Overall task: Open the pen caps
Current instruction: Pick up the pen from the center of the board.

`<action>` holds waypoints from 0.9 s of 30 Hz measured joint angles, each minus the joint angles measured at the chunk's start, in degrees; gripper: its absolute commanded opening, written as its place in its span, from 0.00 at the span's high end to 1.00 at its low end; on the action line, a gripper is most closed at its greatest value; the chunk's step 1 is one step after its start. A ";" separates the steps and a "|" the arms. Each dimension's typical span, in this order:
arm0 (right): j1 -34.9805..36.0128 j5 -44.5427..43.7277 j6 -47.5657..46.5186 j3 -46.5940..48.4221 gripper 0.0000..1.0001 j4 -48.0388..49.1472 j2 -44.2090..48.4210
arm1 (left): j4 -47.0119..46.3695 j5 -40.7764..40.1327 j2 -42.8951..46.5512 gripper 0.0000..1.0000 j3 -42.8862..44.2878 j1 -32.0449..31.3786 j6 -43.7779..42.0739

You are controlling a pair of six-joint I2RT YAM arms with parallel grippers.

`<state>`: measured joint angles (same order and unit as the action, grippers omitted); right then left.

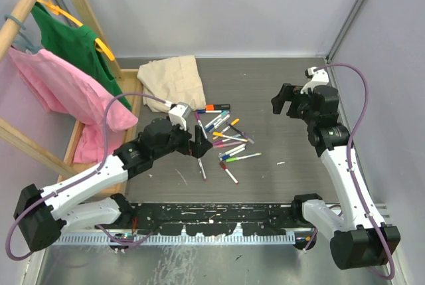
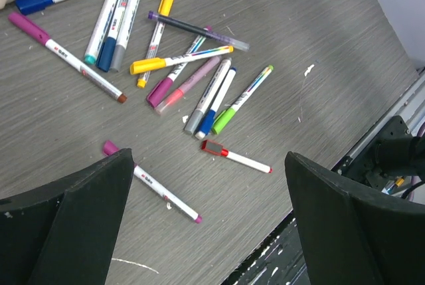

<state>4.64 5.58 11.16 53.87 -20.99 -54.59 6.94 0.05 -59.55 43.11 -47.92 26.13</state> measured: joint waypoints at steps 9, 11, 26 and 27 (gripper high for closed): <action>-0.02 6.29 -3.50 0.52 0.00 -0.26 -0.22 | -3.76 0.66 3.82 0.02 -5.07 0.81 1.73; -0.02 10.34 -7.06 0.52 0.00 -0.28 -0.39 | -4.90 0.85 4.09 0.02 -5.95 0.94 2.14; 0.00 30.88 -23.02 -3.65 0.00 -1.51 -3.17 | -8.59 -3.76 5.51 0.02 -15.58 1.16 12.28; 0.00 30.75 -23.80 -3.65 0.00 -1.88 -3.19 | -8.28 -4.46 5.46 0.02 -15.58 1.16 12.57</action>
<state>4.64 36.34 -12.64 50.22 -22.87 -57.78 -1.34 -4.40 -54.08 27.53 -46.76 38.70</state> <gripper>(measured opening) 0.999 0.980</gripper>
